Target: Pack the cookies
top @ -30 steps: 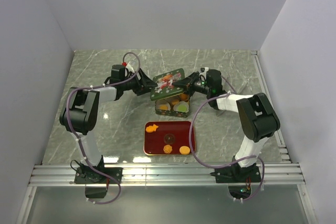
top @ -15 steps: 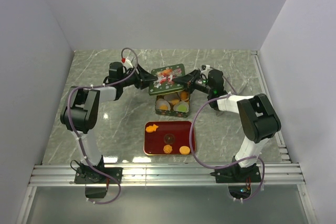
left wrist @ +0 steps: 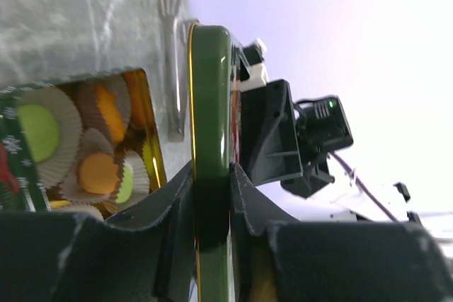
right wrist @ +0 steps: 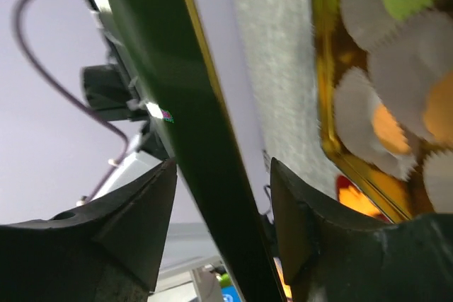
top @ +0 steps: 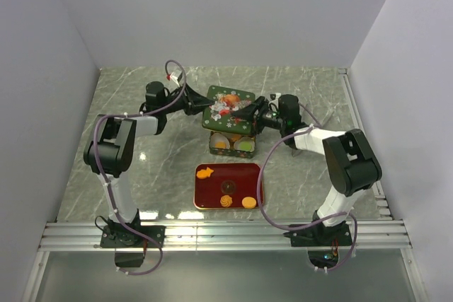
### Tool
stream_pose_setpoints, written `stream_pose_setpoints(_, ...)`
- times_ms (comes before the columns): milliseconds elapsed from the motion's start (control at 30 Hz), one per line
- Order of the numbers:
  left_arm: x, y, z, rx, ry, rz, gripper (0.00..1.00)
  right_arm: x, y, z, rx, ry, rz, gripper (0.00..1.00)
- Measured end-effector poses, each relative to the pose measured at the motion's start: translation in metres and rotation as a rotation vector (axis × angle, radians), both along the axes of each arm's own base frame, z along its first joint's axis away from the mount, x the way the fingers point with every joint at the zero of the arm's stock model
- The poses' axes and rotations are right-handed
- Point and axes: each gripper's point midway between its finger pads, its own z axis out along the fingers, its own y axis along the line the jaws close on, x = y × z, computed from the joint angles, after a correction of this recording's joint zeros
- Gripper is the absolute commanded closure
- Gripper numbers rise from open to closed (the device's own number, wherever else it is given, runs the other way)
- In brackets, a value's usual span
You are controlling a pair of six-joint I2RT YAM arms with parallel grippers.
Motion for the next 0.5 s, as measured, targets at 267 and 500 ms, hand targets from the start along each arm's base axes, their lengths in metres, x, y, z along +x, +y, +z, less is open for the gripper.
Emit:
stream_pose_setpoints(267,-0.014,-0.013,-0.011,-0.008,0.027,-0.086,0.89,-0.018,-0.009,-0.02,-0.136,0.026,0.043,0.36)
stream_pose_setpoints(500,-0.021,-0.022,-0.026,0.035,0.049,-0.098,0.89,-0.023,-0.027,-0.033,-0.276,0.043,0.049,0.36)
